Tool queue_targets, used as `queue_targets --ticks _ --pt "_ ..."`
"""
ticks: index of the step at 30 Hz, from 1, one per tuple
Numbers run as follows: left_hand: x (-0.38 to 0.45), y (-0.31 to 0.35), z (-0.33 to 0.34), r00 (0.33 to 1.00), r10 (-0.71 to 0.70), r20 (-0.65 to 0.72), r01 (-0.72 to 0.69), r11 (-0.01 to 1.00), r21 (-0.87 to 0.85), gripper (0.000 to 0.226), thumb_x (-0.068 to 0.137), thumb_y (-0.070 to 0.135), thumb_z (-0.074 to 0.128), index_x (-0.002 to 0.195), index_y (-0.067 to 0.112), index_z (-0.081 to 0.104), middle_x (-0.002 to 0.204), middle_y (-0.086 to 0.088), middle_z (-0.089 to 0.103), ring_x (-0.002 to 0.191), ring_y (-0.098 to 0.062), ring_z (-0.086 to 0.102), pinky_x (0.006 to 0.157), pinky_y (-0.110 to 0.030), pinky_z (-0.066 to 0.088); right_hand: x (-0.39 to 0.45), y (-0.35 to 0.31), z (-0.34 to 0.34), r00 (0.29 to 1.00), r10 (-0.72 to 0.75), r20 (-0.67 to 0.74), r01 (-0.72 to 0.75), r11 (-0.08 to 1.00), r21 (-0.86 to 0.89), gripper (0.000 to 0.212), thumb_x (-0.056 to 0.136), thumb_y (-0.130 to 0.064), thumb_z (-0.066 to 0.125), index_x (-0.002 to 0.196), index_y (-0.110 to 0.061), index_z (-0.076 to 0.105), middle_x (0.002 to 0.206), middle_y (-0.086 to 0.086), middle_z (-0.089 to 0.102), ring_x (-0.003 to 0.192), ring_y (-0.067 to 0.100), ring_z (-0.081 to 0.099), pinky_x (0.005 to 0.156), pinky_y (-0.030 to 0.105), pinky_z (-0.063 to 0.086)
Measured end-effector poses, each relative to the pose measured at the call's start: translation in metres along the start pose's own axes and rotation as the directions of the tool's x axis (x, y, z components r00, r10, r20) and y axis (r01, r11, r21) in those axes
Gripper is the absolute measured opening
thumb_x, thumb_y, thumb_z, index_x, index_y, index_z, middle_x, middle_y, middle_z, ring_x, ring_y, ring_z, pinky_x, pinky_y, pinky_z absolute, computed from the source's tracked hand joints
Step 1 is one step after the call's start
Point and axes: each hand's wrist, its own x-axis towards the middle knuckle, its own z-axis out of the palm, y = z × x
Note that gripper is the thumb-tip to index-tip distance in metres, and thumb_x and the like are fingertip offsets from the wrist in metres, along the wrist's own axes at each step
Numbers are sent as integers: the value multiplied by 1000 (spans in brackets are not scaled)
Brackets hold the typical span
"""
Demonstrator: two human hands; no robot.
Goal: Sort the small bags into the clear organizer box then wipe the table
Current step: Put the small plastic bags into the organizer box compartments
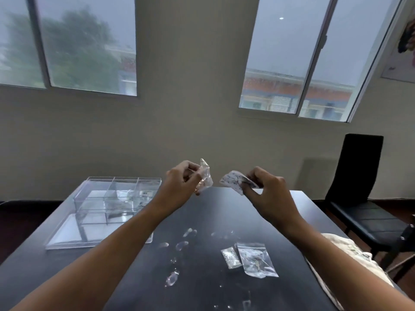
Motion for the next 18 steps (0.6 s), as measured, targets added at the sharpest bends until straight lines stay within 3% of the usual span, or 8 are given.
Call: queue_targets --ticks 2,6,9,11,15,18 --pt "-2 -7 -24 999 -32 -35 30 998 -47 17 91 28 73 98 14 69 85 -1 78 73 -20 76 63 -22 57 9 -17 18 998 -25 53 19 994 105 16 91 -22 71 82 -21 59 68 -8 66 66 9 62 63 18 47" --pt "3 -20 -76 984 40 -171 -20 992 121 14 88 32 76 93 22 67 85 6 79 74 -11 75 69 -26 58 28 -45 64 985 -40 166 -5 965 262 22 94 -32 70 78 -19 63 60 -2 61 52 10 47 54 31 42" --pt "8 -22 -113 949 96 -299 -6 958 288 10 95 33 66 92 24 69 80 11 76 66 1 69 62 -15 51 43 -65 99 982 6 188 -79 921 382 24 95 -37 68 82 -16 72 68 -2 72 57 16 61 58 33 49" --pt "14 -32 -136 954 13 -301 63 968 242 18 97 38 62 92 23 71 75 8 73 62 -5 64 63 -21 49 50 -75 121 977 53 208 -143 885 442 28 97 -37 66 83 -14 74 72 1 76 63 17 68 64 37 54" --pt "17 -60 -166 961 -111 -252 170 959 226 23 97 42 62 92 23 74 73 -1 73 64 -21 60 71 -41 54 60 -80 163 918 133 373 -314 818 483 38 98 -37 65 79 -4 71 64 3 63 58 14 52 62 34 46" --pt "12 -75 -174 948 -108 -299 207 923 325 21 97 39 62 89 23 73 71 0 72 69 -28 66 67 -36 52 63 -80 182 890 135 436 -352 812 466 35 96 -32 68 80 -1 72 64 4 60 60 15 48 61 31 41"
